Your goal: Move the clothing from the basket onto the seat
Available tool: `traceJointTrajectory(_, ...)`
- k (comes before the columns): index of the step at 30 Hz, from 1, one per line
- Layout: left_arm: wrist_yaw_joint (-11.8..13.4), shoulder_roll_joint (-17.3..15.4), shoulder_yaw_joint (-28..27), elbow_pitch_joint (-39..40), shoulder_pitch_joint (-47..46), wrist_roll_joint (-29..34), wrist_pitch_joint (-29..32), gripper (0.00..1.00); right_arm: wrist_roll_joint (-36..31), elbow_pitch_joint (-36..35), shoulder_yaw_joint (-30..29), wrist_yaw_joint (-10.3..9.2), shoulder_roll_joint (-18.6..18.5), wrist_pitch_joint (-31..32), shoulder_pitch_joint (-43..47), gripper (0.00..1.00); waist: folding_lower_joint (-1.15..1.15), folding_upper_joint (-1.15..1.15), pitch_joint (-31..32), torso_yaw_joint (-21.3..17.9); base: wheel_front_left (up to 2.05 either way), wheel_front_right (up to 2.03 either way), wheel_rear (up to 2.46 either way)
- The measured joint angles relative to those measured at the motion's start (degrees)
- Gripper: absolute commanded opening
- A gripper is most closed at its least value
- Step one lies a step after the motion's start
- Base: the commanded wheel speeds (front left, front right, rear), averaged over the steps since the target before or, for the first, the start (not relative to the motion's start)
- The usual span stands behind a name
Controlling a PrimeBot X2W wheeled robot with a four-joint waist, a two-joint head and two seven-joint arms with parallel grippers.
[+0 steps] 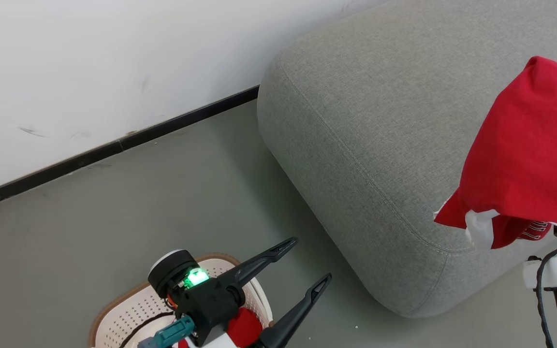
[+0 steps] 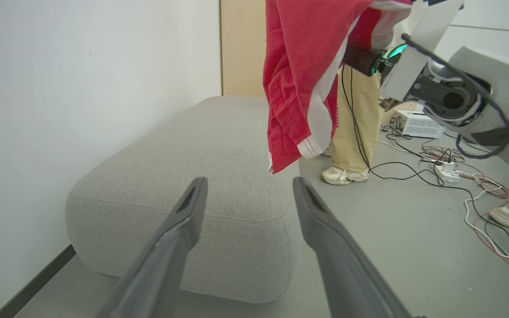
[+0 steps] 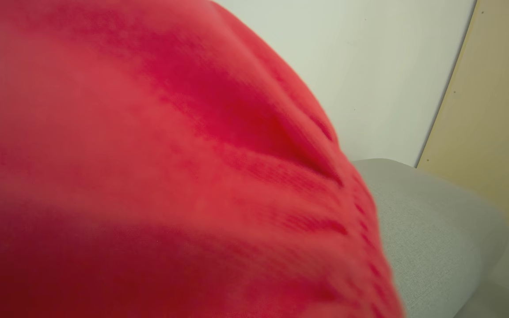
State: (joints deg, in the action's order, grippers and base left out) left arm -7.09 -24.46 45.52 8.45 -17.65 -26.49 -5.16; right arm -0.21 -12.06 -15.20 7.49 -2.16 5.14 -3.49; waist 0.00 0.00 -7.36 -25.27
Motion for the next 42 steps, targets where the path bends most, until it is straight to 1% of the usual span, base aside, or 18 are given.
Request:
traceJointTrajectory(13, 0.0, -0.2, 0.0, 0.0, -0.4, 0.0, 0.0, 1.00, 1.0, 1.3, -0.4, 0.00, 0.0, 0.0, -0.1, 0.00, 0.00, 0.00, -0.9, -1.2, 0.00, 0.00, 0.00)
traceJointTrajectory(19, 0.0, -0.3, 0.0, 0.0, -0.4, -0.1, 0.1, 1.00, 1.0, 2.0, -2.1, 0.00, 0.1, 0.4, -2.2, 0.00, 0.00, 0.00, -1.3, -1.2, 0.00, 0.00, 0.00)
traceJointTrajectory(23, 0.0, -0.4, 0.0, 0.0, -0.4, -0.1, 0.2, 1.00, -0.1, 3.0, -3.1, 0.00, 0.1, 2.0, -4.1, 0.00, 0.00, 0.00, -1.8, -1.2, 0.00, 0.00, 0.00)
traceJointTrajectory(24, 0.0, -0.4, 0.0, 0.1, -0.4, -0.1, 0.4, 1.00, 0.7, 3.5, -3.2, 0.00, 0.1, 2.5, -4.5, 0.00, 0.00, 0.00, -2.0, -1.2, 0.00, 0.00, 0.00)
traceJointTrajectory(26, 0.0, -0.5, 0.0, 0.2, -0.4, -0.2, 0.6, 1.00, -0.6, 3.8, -3.2, 0.00, 0.1, 3.0, -5.4, 0.00, 0.00, 0.00, -2.3, -1.1, 0.00, 0.00, 0.00)
traceJointTrajectory(31, 0.0, -0.6, 0.1, 0.9, -0.4, -0.3, 1.1, 1.00, 0.1, 5.1, -3.4, 0.00, 0.1, 5.4, -9.3, 0.00, 0.00, 0.00, -3.4, -1.0, 0.00, 0.00, 0.00)
traceJointTrajectory(35, 0.0, -0.6, 0.2, 1.4, -0.4, -0.3, 1.7, 1.00, 0.1, 6.4, -3.1, 0.00, -0.8, 7.5, -12.3, 0.00, 0.00, 0.00, -4.5, -0.7, 0.00, 0.00, 0.00)
traceJointTrajectory(42, 0.6, -1.0, 0.2, 2.5, -0.4, -0.4, 2.8, 1.00, 0.2, 8.7, -2.7, 0.01, -3.9, 12.3, -18.6, 0.00, 0.00, 0.00, -6.7, 0.0, 0.00, 0.00, 0.00)
